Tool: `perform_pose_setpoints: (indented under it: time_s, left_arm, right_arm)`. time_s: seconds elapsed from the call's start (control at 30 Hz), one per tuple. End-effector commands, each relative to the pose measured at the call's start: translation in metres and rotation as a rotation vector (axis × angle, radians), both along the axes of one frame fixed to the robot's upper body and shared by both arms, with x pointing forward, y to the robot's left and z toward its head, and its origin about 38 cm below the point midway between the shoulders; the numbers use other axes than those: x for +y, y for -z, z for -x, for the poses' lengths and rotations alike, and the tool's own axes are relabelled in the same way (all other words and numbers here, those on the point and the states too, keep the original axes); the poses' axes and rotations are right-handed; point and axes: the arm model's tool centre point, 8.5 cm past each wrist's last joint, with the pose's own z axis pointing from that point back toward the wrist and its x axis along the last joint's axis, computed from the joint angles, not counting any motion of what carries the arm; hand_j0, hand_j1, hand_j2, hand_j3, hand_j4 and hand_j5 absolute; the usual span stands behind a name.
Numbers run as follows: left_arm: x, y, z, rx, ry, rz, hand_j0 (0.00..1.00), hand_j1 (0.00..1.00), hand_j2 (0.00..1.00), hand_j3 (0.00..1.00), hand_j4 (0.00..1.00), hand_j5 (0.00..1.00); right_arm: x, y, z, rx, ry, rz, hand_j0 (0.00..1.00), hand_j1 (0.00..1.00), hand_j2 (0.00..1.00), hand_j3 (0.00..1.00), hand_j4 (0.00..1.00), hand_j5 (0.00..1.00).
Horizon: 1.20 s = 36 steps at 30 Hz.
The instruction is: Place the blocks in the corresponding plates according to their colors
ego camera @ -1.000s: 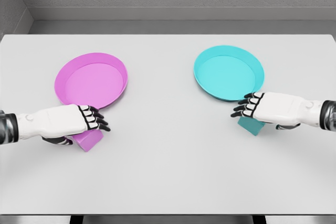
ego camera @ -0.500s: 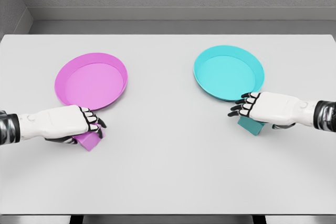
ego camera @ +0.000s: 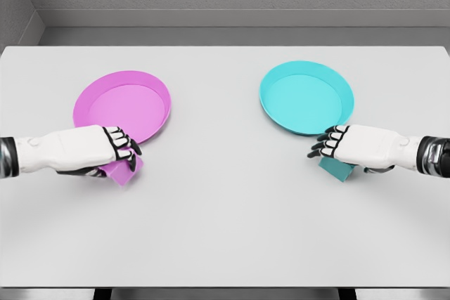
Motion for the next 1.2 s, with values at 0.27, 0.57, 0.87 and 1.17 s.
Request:
perform_pose_setpoints:
  time_s: [0.27, 0.57, 0.87, 1.17]
  left_arm:
    - [0.022, -0.027, -0.029, -0.049, -0.088, 0.044, 0.39, 0.39, 0.39, 0.39, 0.39, 0.39]
    - [0.025, -0.002, -0.092, 0.012, -0.24, 0.12, 0.4, 0.4, 0.4, 0.4, 0.4, 0.4]
    - [0.023, 0.01, -0.099, 0.047, -0.263, 0.137, 0.96, 0.96, 0.96, 0.96, 0.96, 0.96]
    - [0.031, -0.002, -0.103, 0.016, -0.284, 0.158, 1.0, 1.0, 1.0, 1.0, 1.0, 1.0]
  right_arm:
    - [0.001, 0.001, 0.0, 0.004, -0.001, -0.007, 0.76, 0.76, 0.76, 0.76, 0.76, 0.76]
    - [0.002, -0.013, -0.003, 0.005, 0.003, -0.086, 0.7, 0.7, 0.7, 0.7, 0.7, 0.7]
    - [-0.025, -0.033, -0.03, 0.003, 0.102, -0.183, 0.7, 0.7, 0.7, 0.7, 0.7, 0.7]
    - [-0.033, -0.047, -0.041, 0.007, 0.133, -0.266, 0.7, 0.7, 0.7, 0.7, 0.7, 0.7]
